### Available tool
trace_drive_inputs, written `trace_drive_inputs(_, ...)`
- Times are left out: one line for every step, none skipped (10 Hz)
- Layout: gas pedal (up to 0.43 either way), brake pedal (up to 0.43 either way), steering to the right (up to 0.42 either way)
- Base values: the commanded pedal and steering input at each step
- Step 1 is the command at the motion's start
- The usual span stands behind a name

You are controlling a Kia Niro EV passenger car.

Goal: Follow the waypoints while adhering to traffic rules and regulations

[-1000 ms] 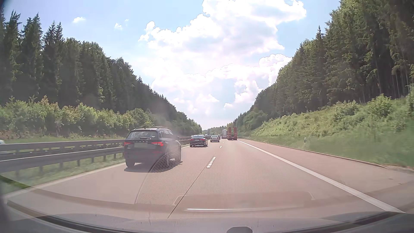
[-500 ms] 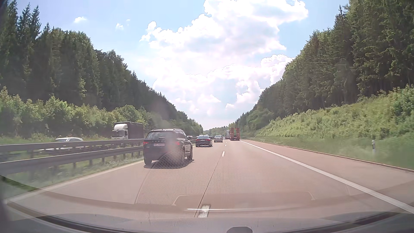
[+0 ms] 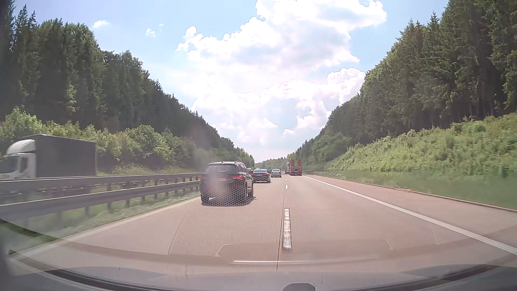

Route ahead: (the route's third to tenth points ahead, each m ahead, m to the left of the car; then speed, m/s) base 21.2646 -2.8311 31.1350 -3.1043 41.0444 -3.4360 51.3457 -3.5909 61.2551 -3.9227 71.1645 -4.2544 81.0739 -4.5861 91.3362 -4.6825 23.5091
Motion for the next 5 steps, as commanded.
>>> trace_drive_inputs(0.287, 0.0, -0.002)
trace_drive_inputs(0.299, 0.0, -0.001)
trace_drive_inputs(0.299, 0.0, -0.001)
trace_drive_inputs(0.299, 0.0, -0.001)
trace_drive_inputs(0.299, 0.0, -0.001)
